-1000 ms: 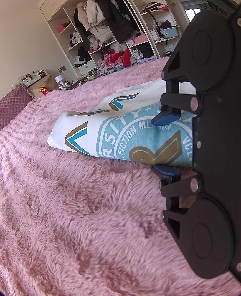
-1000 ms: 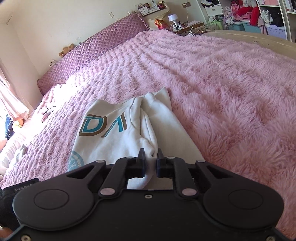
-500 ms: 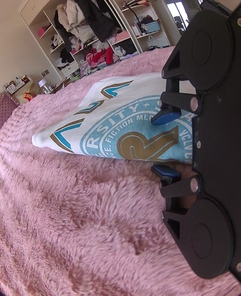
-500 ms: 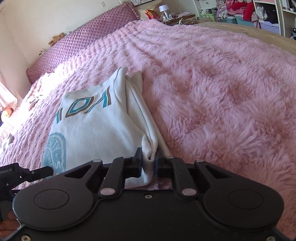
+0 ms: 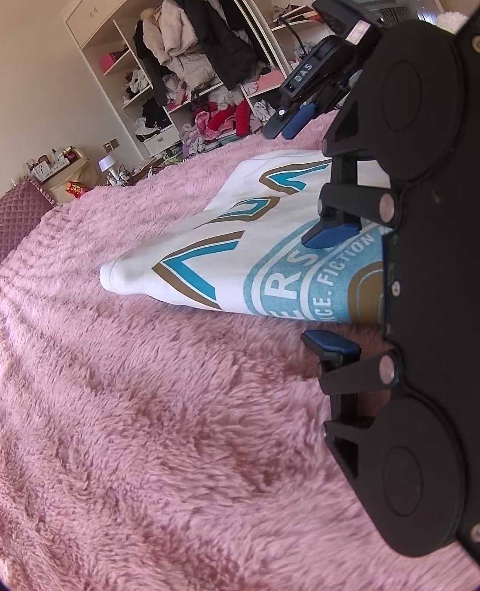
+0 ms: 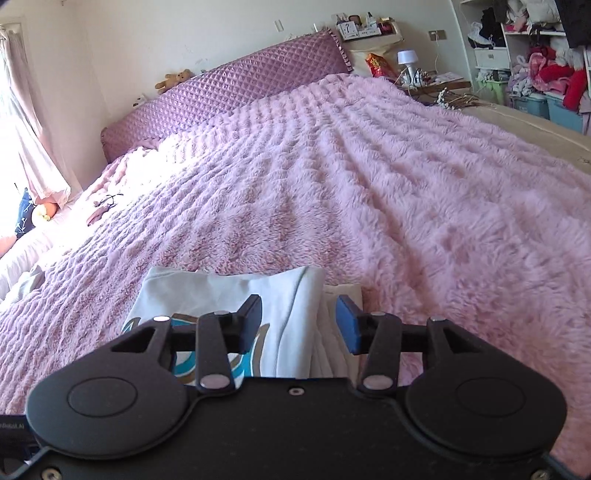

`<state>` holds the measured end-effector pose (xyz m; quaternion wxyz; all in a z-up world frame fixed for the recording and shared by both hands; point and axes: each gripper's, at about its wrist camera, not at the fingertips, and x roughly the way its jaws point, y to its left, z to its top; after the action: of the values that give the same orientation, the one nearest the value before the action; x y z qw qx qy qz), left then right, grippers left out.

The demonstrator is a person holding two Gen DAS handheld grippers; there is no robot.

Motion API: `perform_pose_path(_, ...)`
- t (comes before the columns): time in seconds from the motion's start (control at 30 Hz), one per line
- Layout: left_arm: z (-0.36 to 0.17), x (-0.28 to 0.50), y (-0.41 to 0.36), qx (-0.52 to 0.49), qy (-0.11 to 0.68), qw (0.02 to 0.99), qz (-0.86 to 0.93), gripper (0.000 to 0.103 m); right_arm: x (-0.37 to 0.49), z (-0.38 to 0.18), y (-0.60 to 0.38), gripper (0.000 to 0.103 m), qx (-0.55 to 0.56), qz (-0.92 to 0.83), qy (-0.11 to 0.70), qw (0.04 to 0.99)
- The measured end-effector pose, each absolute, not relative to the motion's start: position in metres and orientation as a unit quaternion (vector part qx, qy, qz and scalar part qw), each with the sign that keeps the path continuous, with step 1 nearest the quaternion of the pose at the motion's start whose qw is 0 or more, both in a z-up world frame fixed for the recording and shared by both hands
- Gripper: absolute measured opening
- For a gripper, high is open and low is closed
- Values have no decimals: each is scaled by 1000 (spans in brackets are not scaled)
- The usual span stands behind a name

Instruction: Fold small clothes

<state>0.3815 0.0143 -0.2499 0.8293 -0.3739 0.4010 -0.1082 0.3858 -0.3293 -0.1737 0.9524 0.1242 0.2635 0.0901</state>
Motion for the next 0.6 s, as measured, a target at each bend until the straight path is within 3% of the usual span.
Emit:
perform_pose_path(0.1,-252,388,7,-374,400,829,-114,50,413,-186,-321,39,131,94,292,943)
perform_pose_path(0.17,-252,391,3,-371,400,830,-116,51,420,-194,-317,18,130,79,307,939)
perform_pose_path(0.27,-249,397,-1,-372,401,828,-123,51,405,-186,-320,6,138,68,271,950)
perform_pose_path(0.33,-248,403,-4,-370,400,828,-132,52,397,-182,-325,5,139,54,248,957)
perform_pose_path(0.47,-255,413,-13,-363,401,830,-137,53,416,-211,-335,6,143,38,295,944)
perform_pose_path(0.53,-255,416,-15,-354,402,833,-137,53,419,-216,-345,15,182,48,307,933)
perform_pose_path(0.6,-249,414,-14,-352,407,832,-138,53,407,-206,-355,32,216,57,299,928)
